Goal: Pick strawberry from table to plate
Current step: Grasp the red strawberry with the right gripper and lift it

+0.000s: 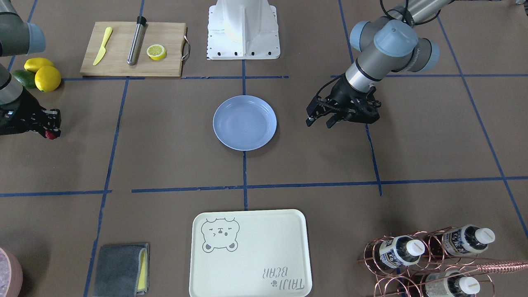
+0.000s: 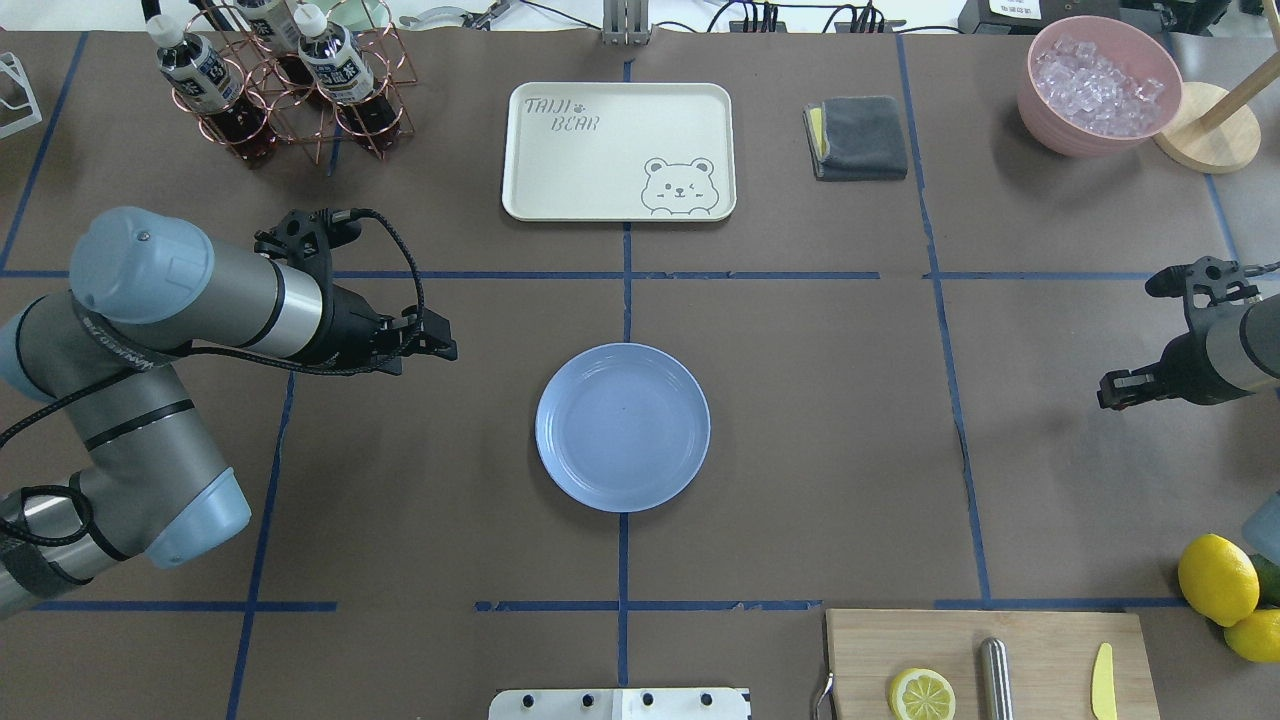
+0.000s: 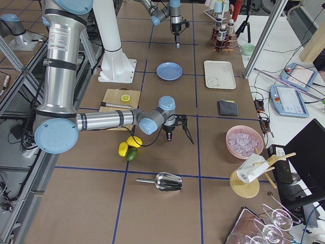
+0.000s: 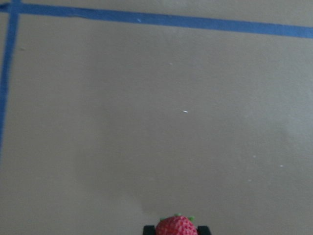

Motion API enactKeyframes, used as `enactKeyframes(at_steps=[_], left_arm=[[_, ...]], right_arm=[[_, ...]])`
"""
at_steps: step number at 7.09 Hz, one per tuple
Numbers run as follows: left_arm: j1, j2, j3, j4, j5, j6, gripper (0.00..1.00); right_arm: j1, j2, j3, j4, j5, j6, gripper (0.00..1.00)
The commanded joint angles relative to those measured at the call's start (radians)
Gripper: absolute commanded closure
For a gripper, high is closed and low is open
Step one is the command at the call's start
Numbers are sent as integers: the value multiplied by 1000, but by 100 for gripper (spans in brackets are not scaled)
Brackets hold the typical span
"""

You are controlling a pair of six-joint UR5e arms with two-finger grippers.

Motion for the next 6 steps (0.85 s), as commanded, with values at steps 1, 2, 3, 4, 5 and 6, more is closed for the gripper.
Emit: enactKeyframes(at_steps=[1, 2, 3, 4, 5, 6], left_arm=[[-3, 12, -9, 0, -6, 9, 24], [-16, 41, -24, -2, -8, 55, 23], [-22, 87, -56, -2, -10, 109, 23], [-41, 139, -84, -2, -11, 179, 23], [-68, 196, -110, -6, -14, 251, 23], [-108, 251, -131, -6, -14, 335, 23]], right_arm=[[-86, 94, 96, -44, -31, 128, 100], [-176, 220, 105, -138, -65, 245, 100], [-224, 385, 107, -306, -70, 350, 100], [-322, 526, 99, -417, -134, 465, 100], [-399, 628, 67, -463, -189, 621, 100], [-419, 705, 9, -465, -193, 685, 100]])
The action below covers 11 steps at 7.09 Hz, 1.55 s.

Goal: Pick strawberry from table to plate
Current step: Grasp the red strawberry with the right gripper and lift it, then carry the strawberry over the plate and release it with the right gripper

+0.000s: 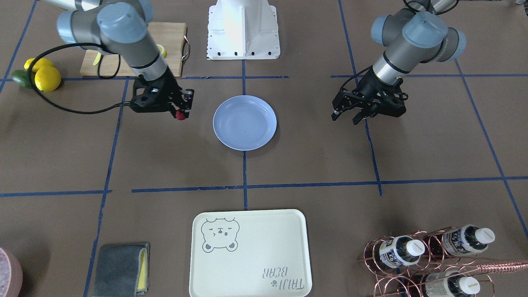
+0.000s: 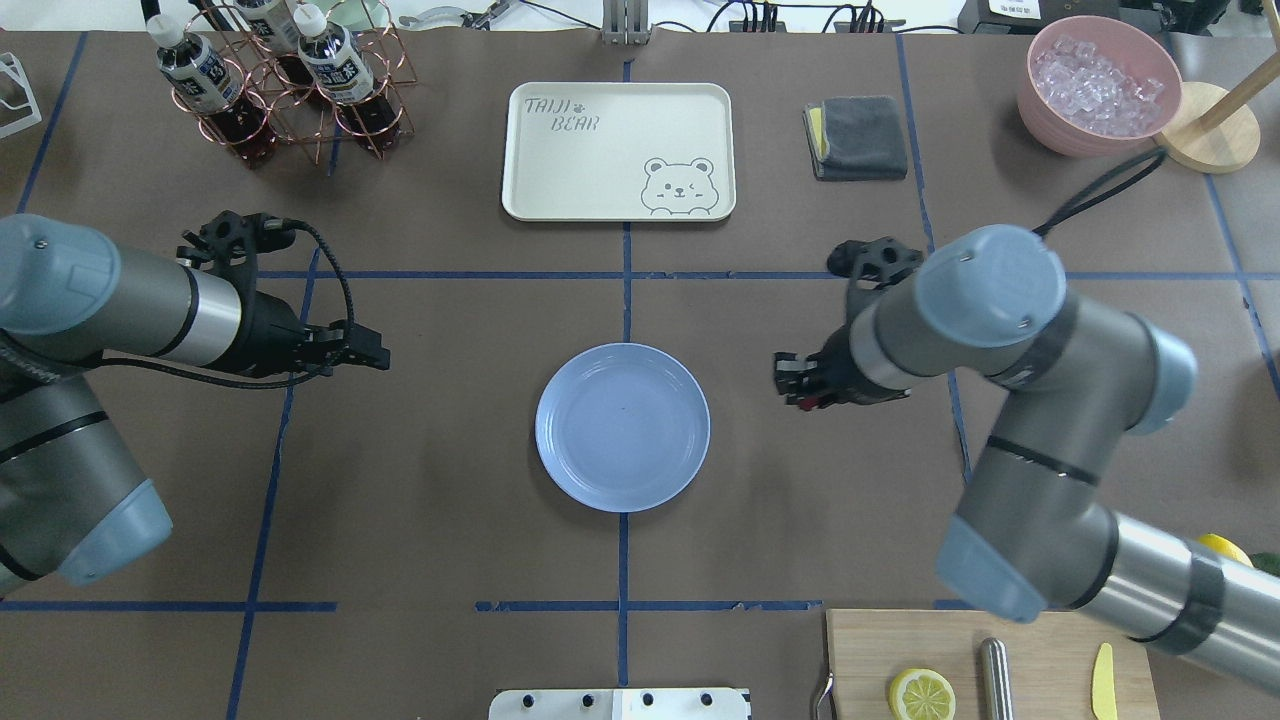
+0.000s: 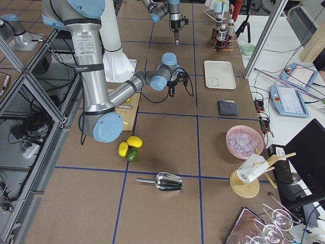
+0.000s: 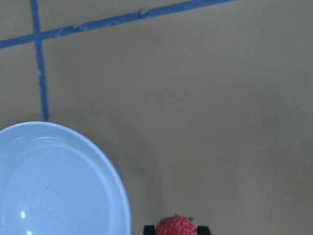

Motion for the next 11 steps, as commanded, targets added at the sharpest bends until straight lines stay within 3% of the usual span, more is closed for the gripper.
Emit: enactKeyframes(at_steps=[1, 3, 5, 11], left_arm=[[-101, 137, -53, -5, -4, 194, 22], [-231, 240, -71, -8, -136, 387, 21], [-293, 251, -69, -8, -142, 426, 20], [-293, 251, -72, -8, -142, 426, 16]], right_arm=[[-59, 180, -129, -34, -28, 134, 100], [-82, 301, -292, -30, -32, 184, 100], [-131, 300, -306, -30, -147, 184, 100], [-132, 311, -337, -30, -152, 174, 100]])
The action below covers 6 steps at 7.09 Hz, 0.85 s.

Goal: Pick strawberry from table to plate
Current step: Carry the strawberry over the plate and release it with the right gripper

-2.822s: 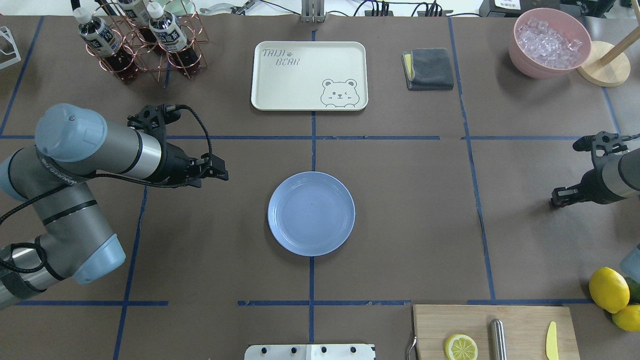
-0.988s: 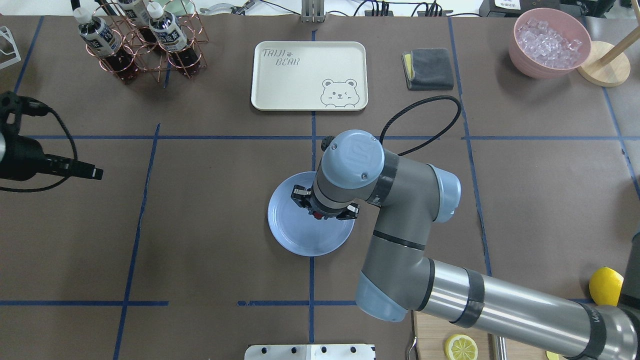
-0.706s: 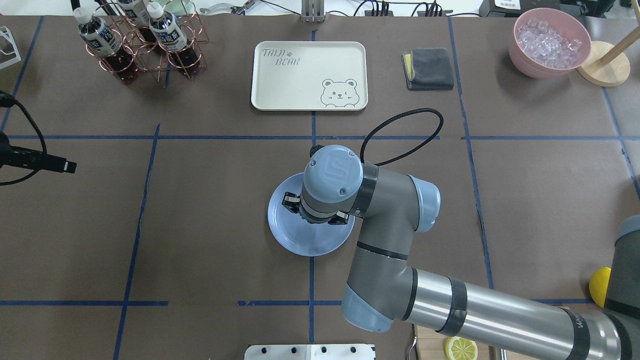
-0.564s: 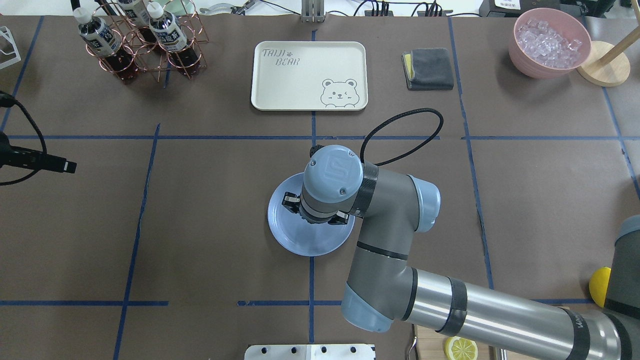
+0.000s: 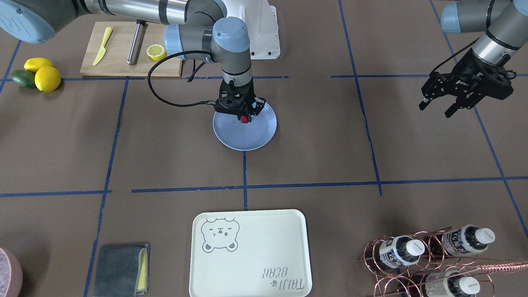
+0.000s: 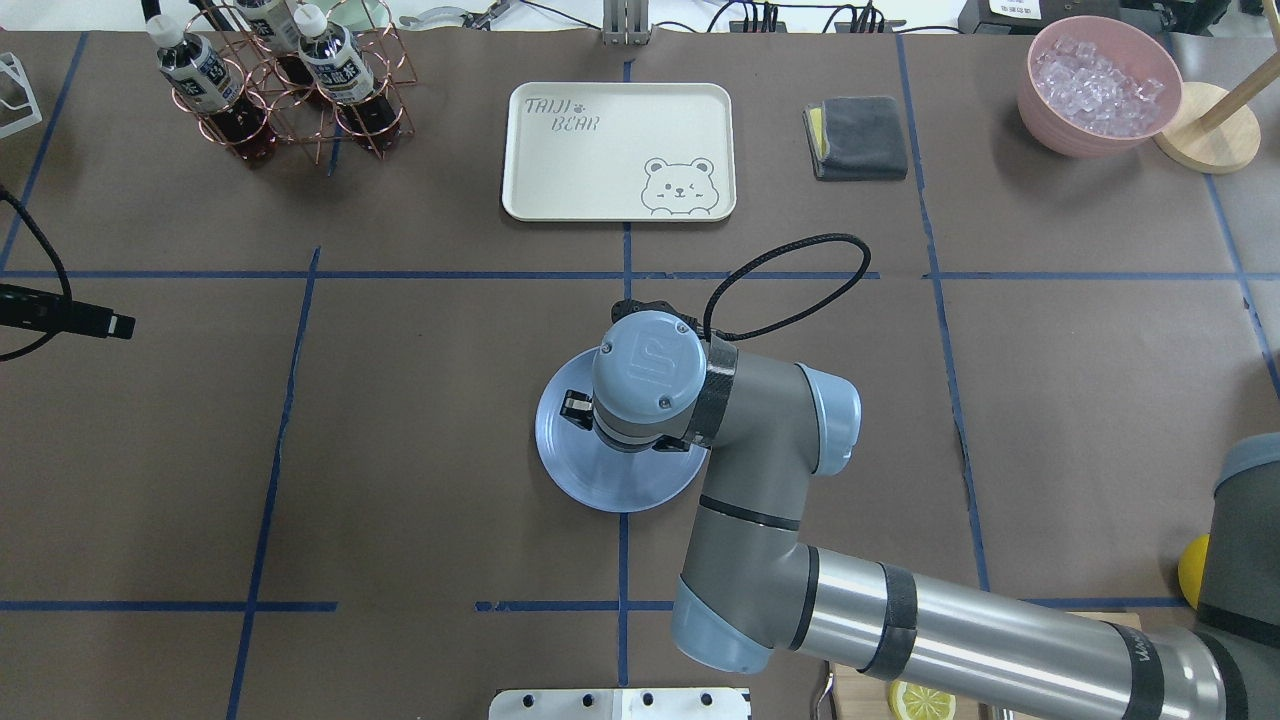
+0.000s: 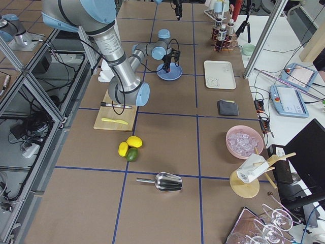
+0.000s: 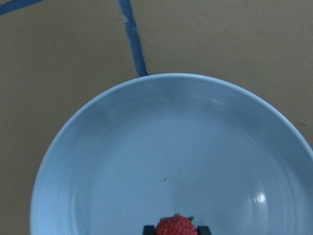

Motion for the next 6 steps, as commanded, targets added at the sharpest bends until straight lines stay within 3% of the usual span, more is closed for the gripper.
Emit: enactKeyframes(at_steps=[1, 5, 6], left_arm=[[0, 0, -2, 0, 0, 0, 16], [0, 0, -1, 0, 0, -3, 16], [0, -1, 1, 0, 0, -3, 16]], right_arm=[[0, 3, -9, 0, -2, -3, 100], [0, 2, -24, 2, -2, -6, 100], [0, 3, -24, 2, -2, -6, 2]])
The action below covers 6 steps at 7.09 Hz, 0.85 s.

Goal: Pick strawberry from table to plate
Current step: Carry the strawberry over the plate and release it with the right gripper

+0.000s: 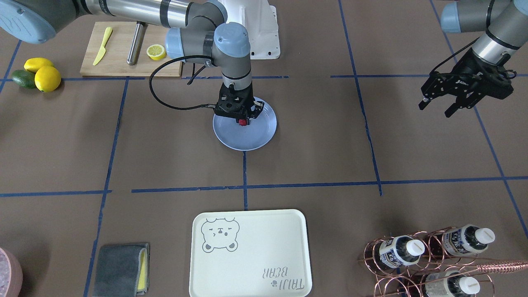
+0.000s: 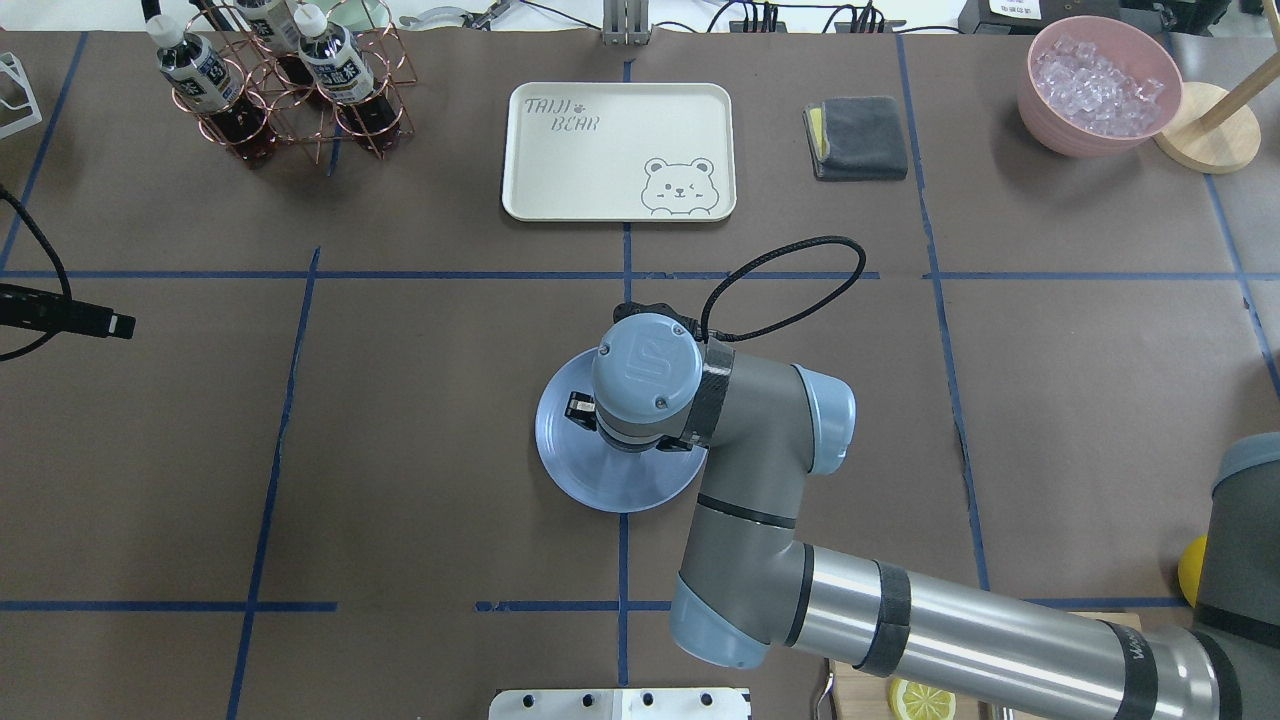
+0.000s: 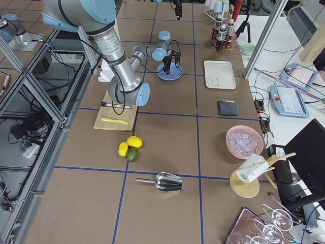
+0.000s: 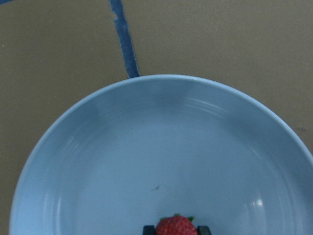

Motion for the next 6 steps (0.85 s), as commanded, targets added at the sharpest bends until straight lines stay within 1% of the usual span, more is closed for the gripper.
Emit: enactKeyframes(at_steps=[1, 2, 3, 4, 5, 6], left_arm=[[0, -1, 0, 0, 0, 0, 16], [0, -1, 0, 0, 0, 0, 16], [0, 0, 3, 0, 0, 3, 16], [0, 3, 9, 0, 0, 18, 16], [-3, 32, 9, 0, -1, 93, 16], [-15, 61, 12, 2, -3, 206, 16]], right_arm=[[1, 1, -1, 2, 1, 0, 0], [3, 3, 2, 2, 1, -3, 0], [20, 0, 27, -1, 11, -4, 0], [65, -40, 109, -15, 55, -4, 0], [134, -131, 228, -30, 127, -10, 0], [228, -245, 369, -84, 227, -115, 0]])
